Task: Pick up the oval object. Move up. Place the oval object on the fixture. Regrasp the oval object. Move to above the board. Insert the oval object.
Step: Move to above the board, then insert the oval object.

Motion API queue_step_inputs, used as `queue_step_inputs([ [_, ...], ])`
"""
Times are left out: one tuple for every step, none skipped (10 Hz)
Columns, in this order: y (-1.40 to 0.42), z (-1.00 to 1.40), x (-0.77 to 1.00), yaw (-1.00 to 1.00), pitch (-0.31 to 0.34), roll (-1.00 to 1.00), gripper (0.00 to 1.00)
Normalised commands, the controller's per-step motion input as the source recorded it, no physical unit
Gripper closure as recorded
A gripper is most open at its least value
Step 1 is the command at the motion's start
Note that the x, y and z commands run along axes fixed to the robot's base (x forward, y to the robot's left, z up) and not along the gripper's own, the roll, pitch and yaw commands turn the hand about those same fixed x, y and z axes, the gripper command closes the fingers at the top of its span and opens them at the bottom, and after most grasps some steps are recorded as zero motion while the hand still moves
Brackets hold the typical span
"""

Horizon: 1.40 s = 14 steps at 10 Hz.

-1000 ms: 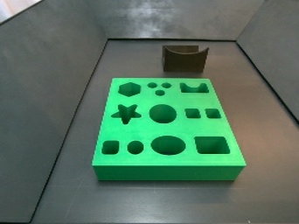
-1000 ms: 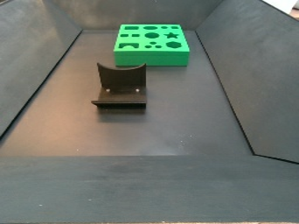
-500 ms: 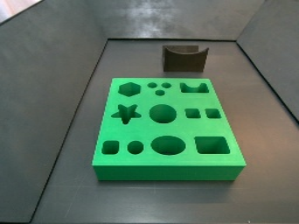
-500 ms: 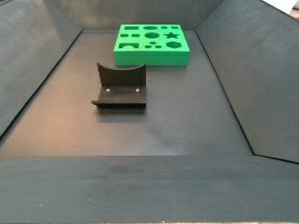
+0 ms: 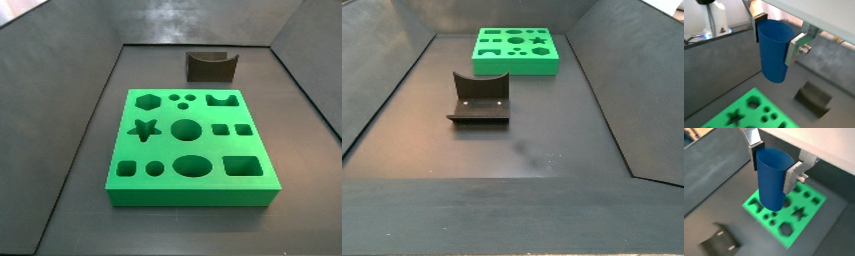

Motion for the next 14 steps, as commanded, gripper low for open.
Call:
queue_step_inputs([
  [-0.16, -0.01, -0.17, -0.04, 0.015, -0.72, 1.00],
  [-0.09, 0.00, -0.11, -0.03, -0.005, -0.50, 1.00],
  [-0.04, 0.00, -0.07, -0.02, -0.016, -0.28, 1.00],
  [0.00, 0.00, 0.03, 0.00, 0.000, 0.00, 1.00],
  [0.00, -0.11, 0.00, 0.00, -0.076, -0.03, 1.00],
  [-0.19, -0.43, -0.11, 0.00, -0.259, -0.10, 1.00],
  [-0.40, -0.52, 0.00, 0.03, -0.209, 0.00, 1.00],
  [-0.47, -0.54, 0.00, 0.03, -0.220, 0.00, 1.00],
  [-0.46, -0.52, 0.04, 0.02, -0.181, 0.02, 1.00],
  [-0.46, -0.44, 0.10, 0.03, -0.117, 0.05, 1.00],
  [-0.52, -0.34, 0.16, 0.04, -0.034, 0.14, 1.00],
  [-0.51, -0.28, 0.20, 0.05, 0.000, 0.18, 1.00],
  [-0.48, -0.23, 0.25, 0.07, 0.019, 0.19, 1.00],
  [-0.45, -0.23, 0.32, 0.06, 0.059, 0.19, 1.00],
])
